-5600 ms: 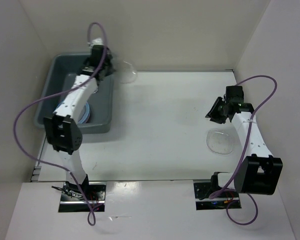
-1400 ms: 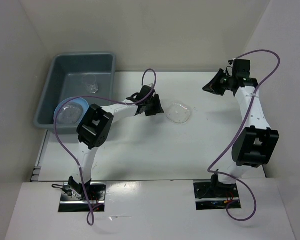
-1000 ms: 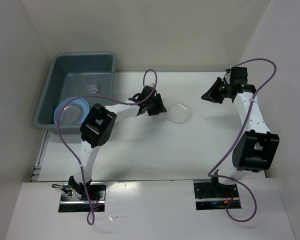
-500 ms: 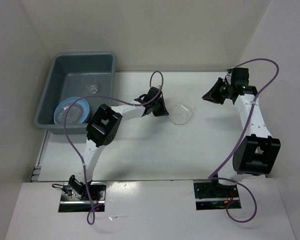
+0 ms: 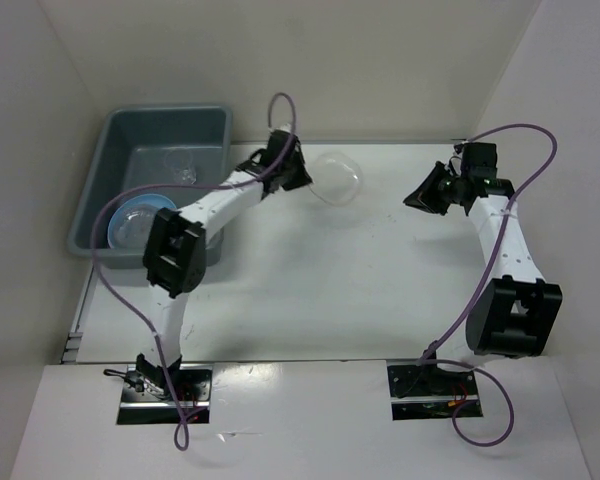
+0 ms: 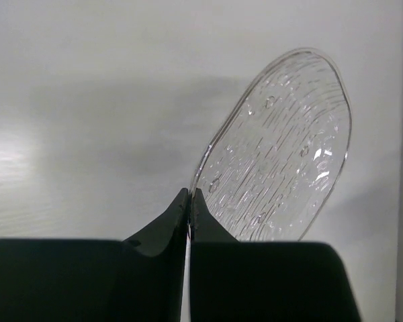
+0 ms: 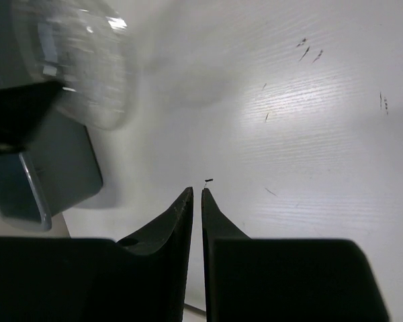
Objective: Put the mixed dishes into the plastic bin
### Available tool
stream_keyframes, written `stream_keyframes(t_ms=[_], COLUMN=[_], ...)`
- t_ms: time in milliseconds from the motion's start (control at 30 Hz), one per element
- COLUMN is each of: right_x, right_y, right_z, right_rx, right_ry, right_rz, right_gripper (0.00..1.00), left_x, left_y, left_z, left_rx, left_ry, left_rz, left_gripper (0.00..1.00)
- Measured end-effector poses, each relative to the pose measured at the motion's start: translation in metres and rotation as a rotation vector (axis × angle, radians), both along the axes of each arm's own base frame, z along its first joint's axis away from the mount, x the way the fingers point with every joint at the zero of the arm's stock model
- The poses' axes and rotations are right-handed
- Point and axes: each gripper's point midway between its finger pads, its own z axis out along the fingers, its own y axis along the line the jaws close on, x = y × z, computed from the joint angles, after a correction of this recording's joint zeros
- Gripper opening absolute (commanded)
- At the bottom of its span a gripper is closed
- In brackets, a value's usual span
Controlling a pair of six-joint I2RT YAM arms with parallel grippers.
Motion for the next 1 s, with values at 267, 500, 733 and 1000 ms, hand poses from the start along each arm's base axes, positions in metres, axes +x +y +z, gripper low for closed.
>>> stream_keyframes(t_ms=[267,500,733,1000], right_x=[-0.017,-0.027,-0.027,-0.031], right_y=[0.005,0.007,0.007,0.007], right_z=[0.005,0.004,0.003,0.001], right_rx=[0.01,0.012,0.007,-0.004], right_ry=[-0.028,-0.037,-0.041,-0.044], right_rz=[0.01,0.014,0.019,0.028], right_gripper=[0.14,0.15,0.16,0.16], left_x=[0.001,-0.083,-0.123,-0.16], left_y=[0.261,0.447,0.467,0.493], left_z=[0.203,0.178,0.053,0.018], left_rx=[0.019,0.203,0.352,0.401], left_ry=[-0.358,-0.271,0.107,0.249], left_rz=[0.544,0.985,0.976,1.039], left_gripper=[0.0,0.0,0.0,0.13])
